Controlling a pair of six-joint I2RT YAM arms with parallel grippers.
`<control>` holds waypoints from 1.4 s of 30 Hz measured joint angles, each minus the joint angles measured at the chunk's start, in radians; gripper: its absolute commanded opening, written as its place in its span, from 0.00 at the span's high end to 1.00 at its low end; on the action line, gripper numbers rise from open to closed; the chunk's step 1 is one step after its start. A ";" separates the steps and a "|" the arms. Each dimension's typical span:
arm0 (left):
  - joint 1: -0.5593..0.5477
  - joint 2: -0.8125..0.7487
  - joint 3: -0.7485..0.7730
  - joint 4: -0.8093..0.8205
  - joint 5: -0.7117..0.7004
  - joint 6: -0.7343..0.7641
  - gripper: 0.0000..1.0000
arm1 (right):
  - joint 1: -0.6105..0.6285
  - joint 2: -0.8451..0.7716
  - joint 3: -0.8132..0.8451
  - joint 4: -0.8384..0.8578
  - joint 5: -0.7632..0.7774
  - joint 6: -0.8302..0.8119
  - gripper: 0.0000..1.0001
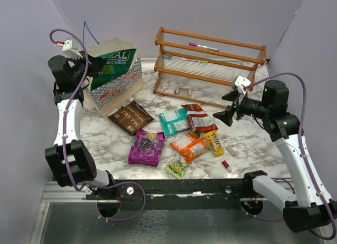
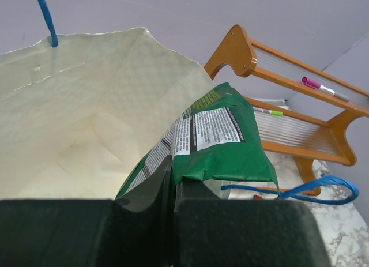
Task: Place the snacks into the paper bag
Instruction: Place the snack in the paper bag.
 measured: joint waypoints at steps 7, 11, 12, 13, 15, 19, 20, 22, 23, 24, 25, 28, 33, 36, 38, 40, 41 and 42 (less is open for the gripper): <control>0.000 -0.020 0.007 -0.094 -0.001 0.105 0.91 | 0.000 0.000 0.000 0.000 0.000 0.000 0.17; 0.000 -0.022 0.008 -0.162 0.000 0.164 0.88 | 0.000 0.002 0.000 0.000 0.000 0.000 0.17; 0.000 -0.022 0.008 -0.177 0.000 0.178 0.86 | 0.000 0.002 0.000 0.000 0.000 0.000 0.17; 0.000 -0.022 0.008 -0.195 0.000 0.194 0.86 | 0.000 0.002 0.000 0.000 0.000 0.000 0.17; 0.000 -0.022 0.010 -0.228 0.000 0.222 0.84 | 0.000 0.002 0.000 0.000 0.000 0.000 0.17; 0.000 -0.021 0.028 -0.286 0.000 0.270 0.85 | -0.006 0.002 -0.003 0.001 0.000 0.000 0.17; 0.000 -0.021 0.051 -0.311 0.003 0.301 0.84 | -0.006 0.002 -0.004 0.000 0.000 0.000 0.17; 0.000 -0.016 0.084 -0.336 0.012 0.328 0.82 | -0.006 0.003 -0.004 0.001 0.000 0.000 0.17; -0.002 -0.009 0.106 -0.351 0.016 0.346 0.81 | -0.006 0.004 -0.004 0.001 0.000 0.000 0.17; -0.003 -0.004 0.121 -0.355 0.018 0.357 0.79 | -0.006 0.005 -0.004 0.001 0.000 0.000 0.17; -0.006 0.003 0.141 -0.370 0.020 0.374 0.77 | -0.006 0.006 -0.004 0.001 0.000 0.000 0.17; -0.017 0.024 0.188 -0.420 0.024 0.427 0.69 | -0.008 0.009 -0.004 0.001 0.000 0.000 0.17; -0.025 0.041 0.241 -0.521 0.026 0.547 0.53 | -0.011 0.009 -0.005 0.001 0.000 0.000 0.17; -0.025 0.042 0.285 -0.603 0.010 0.649 0.45 | -0.011 0.009 -0.011 0.002 0.000 0.000 0.17; -0.025 0.042 0.315 -0.649 -0.013 0.714 0.41 | -0.011 0.009 -0.015 0.002 0.000 0.000 0.17; -0.025 0.041 0.342 -0.693 -0.053 0.790 0.37 | -0.011 0.009 -0.018 0.002 0.000 0.000 0.17; -0.025 0.040 0.351 -0.713 -0.074 0.826 0.35 | -0.011 0.009 -0.019 0.002 0.000 0.000 0.17; -0.025 0.038 0.360 -0.734 -0.100 0.869 0.33 | -0.011 0.009 -0.019 0.002 0.000 0.000 0.17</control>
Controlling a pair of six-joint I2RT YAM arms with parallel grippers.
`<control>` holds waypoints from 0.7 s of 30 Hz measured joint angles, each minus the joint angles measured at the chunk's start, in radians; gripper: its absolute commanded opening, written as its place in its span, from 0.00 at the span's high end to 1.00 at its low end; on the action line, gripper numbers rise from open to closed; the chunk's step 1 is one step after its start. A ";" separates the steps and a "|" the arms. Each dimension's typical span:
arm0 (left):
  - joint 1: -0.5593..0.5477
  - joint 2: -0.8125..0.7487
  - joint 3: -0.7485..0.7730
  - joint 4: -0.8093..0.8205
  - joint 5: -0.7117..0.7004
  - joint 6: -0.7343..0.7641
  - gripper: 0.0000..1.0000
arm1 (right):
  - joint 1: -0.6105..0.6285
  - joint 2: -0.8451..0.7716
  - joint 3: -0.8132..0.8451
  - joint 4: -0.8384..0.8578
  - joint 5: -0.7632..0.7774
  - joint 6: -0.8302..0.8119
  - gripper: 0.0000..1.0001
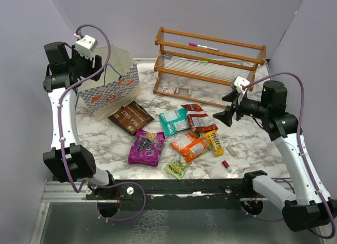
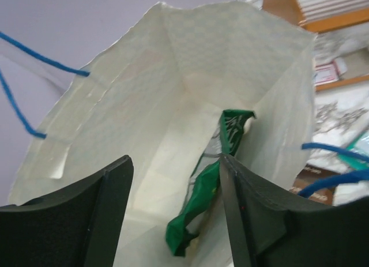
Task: Place the snacks into the paper bag
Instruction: Place the snack in the paper bag, then pick up the snack from the center of the board.
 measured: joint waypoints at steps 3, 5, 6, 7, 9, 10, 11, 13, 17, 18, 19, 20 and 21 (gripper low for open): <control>0.000 -0.005 0.023 -0.070 -0.070 0.121 0.28 | 0.000 0.000 0.000 0.000 0.000 0.000 0.17; 0.000 -0.005 0.052 -0.137 -0.114 0.217 0.25 | 0.000 0.000 0.000 0.000 0.000 0.000 0.16; 0.000 -0.005 0.066 -0.173 -0.130 0.258 0.24 | -0.001 0.000 0.000 0.000 0.000 0.000 0.16; 0.000 -0.005 0.079 -0.197 -0.140 0.288 0.23 | -0.001 0.000 0.000 0.000 0.000 0.000 0.16; 0.000 -0.005 0.121 -0.277 -0.165 0.369 0.21 | -0.002 0.000 0.000 0.002 0.000 0.000 0.16; 0.000 -0.005 0.142 -0.316 -0.175 0.405 0.21 | -0.002 0.000 -0.001 0.003 0.000 0.000 0.16; 0.000 -0.005 0.159 -0.345 -0.182 0.436 0.20 | -0.002 0.000 -0.001 0.003 0.000 0.000 0.16; 0.000 -0.007 0.189 -0.402 -0.193 0.491 0.19 | -0.002 0.000 -0.001 0.006 0.000 0.000 0.16; 0.000 -0.016 0.206 -0.512 -0.195 0.583 0.17 | -0.002 0.000 -0.002 0.007 -0.001 0.000 0.16; 0.000 -0.016 0.206 -0.541 -0.194 0.605 0.17 | -0.002 0.000 -0.004 0.011 -0.001 0.000 0.16; 0.000 -0.017 0.206 -0.566 -0.191 0.623 0.16 | -0.002 -0.001 -0.007 0.015 -0.001 0.000 0.16; -0.003 -0.016 0.206 -0.589 -0.187 0.639 0.15 | -0.002 -0.002 -0.011 0.018 -0.001 0.000 0.16; -0.006 -0.016 0.205 -0.605 -0.184 0.650 0.14 | -0.002 -0.002 -0.015 0.020 -0.001 0.000 0.16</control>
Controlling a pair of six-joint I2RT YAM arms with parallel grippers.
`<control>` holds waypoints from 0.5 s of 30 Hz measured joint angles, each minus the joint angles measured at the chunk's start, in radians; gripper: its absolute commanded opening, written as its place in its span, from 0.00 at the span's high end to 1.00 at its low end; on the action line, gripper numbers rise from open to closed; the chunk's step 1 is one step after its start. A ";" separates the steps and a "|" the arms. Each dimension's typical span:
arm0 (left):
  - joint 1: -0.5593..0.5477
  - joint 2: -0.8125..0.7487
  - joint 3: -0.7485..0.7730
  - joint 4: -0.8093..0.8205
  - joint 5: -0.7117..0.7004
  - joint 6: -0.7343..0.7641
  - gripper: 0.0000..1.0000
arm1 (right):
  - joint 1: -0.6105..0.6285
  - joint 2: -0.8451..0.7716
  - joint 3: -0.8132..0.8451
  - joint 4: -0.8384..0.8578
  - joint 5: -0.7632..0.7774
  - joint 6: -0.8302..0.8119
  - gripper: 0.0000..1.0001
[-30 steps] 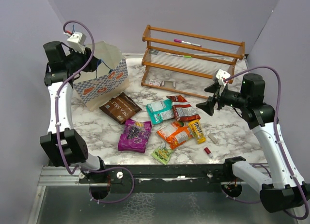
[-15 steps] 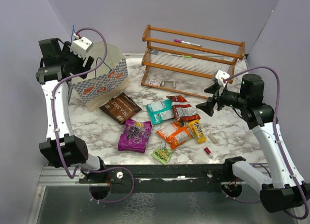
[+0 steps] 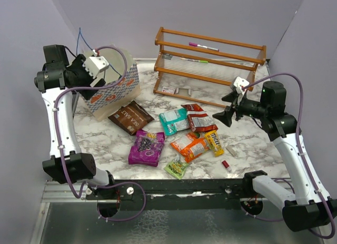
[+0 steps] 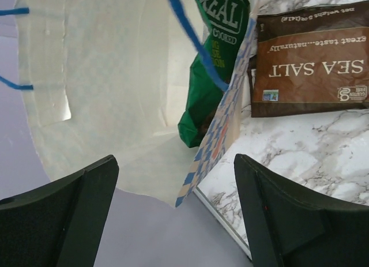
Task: Place the snacks into the paper bag
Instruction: Pick up the snack from the center of the board.
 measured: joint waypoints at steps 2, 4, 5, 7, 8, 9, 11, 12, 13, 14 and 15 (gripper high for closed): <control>-0.010 0.002 -0.002 -0.021 0.011 0.017 0.13 | 0.000 0.000 -0.006 0.001 0.000 0.000 0.16; -0.027 0.010 -0.003 -0.024 0.023 0.025 0.13 | 0.000 0.000 -0.007 0.001 0.000 0.000 0.16; -0.043 0.017 -0.005 -0.023 0.029 0.026 0.14 | 0.000 0.000 -0.007 0.002 0.000 0.000 0.16; -0.073 0.033 -0.013 -0.019 0.035 0.026 0.20 | 0.000 -0.002 -0.007 0.002 0.000 0.000 0.16; -0.095 0.046 -0.019 -0.018 0.037 0.026 0.24 | 0.000 -0.002 -0.007 0.002 0.000 0.000 0.16; -0.113 0.058 -0.024 -0.017 0.040 0.025 0.29 | 0.000 -0.003 -0.008 0.002 0.000 0.000 0.16; -0.144 0.083 -0.033 -0.013 0.043 0.025 0.39 | 0.000 -0.009 -0.015 0.005 0.000 0.000 0.15; -0.159 0.095 -0.037 -0.012 0.044 0.025 0.45 | 0.000 -0.014 -0.020 0.006 0.000 0.000 0.15; -0.172 0.105 -0.039 -0.010 0.046 0.025 0.50 | -0.001 -0.017 -0.024 0.006 0.000 0.000 0.15; -0.182 0.113 -0.041 -0.006 0.048 0.026 0.56 | -0.002 -0.019 -0.027 0.006 0.000 0.000 0.15; -0.191 0.119 -0.043 0.002 0.049 0.025 0.65 | -0.004 -0.019 -0.028 0.007 0.000 0.000 0.15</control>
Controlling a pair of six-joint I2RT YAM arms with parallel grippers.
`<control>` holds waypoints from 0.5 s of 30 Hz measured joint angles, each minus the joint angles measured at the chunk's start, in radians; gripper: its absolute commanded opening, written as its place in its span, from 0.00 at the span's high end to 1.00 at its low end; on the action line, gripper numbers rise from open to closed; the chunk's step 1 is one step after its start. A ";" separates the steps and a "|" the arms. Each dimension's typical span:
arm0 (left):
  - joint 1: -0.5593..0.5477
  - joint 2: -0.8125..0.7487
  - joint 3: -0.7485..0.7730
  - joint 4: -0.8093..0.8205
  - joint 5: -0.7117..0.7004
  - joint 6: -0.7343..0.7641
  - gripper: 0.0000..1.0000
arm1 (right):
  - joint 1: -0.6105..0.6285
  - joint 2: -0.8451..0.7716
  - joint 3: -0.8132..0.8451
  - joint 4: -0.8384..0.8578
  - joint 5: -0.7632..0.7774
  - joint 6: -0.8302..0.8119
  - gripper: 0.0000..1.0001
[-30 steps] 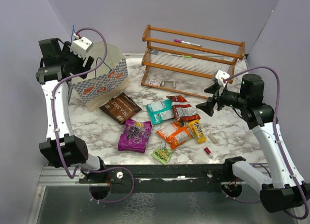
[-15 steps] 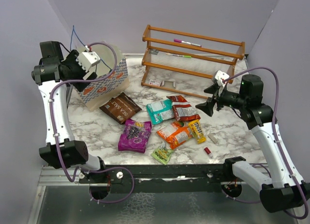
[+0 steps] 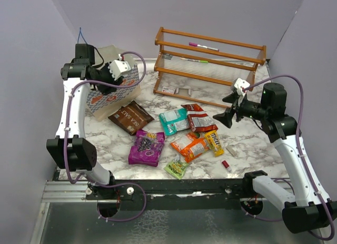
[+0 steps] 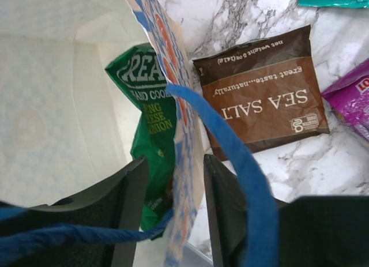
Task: Place the snacks into the paper bag
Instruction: Pick up the snack from the center of the board.
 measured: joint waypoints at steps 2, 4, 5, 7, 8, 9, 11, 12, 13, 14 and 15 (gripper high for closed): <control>-0.012 0.006 -0.003 0.016 0.002 -0.001 0.84 | -0.003 0.000 0.000 0.001 0.000 0.000 0.15; -0.026 0.007 -0.004 0.034 0.005 0.008 0.97 | -0.003 0.000 -0.001 0.001 -0.001 0.000 0.14; -0.031 0.008 -0.004 0.045 0.006 0.016 1.00 | -0.003 0.000 -0.001 0.001 -0.001 0.000 0.14; -0.045 0.008 -0.006 0.069 0.006 0.035 1.00 | -0.004 0.000 -0.002 0.001 -0.002 0.000 0.14; -0.053 0.010 -0.006 0.079 0.006 0.048 1.00 | -0.005 0.000 -0.002 0.001 -0.002 0.000 0.14; -0.061 0.013 -0.006 0.089 0.006 0.065 1.00 | -0.006 -0.001 -0.002 0.001 -0.002 0.000 0.14; -0.074 0.023 -0.006 0.107 0.006 0.093 1.00 | -0.010 -0.003 -0.005 0.002 -0.002 0.000 0.14; -0.080 0.029 -0.005 0.117 0.006 0.109 1.00 | -0.011 -0.003 -0.006 0.001 -0.003 0.001 0.14; -0.084 0.036 -0.004 0.122 0.006 0.121 1.00 | -0.013 -0.003 -0.007 0.001 -0.003 0.001 0.14; -0.087 0.046 0.002 0.122 0.007 0.135 1.00 | -0.016 -0.003 -0.007 0.001 -0.003 0.004 0.14; -0.090 0.058 0.013 0.122 0.007 0.147 1.00 | -0.016 -0.003 -0.007 0.001 -0.003 0.007 0.14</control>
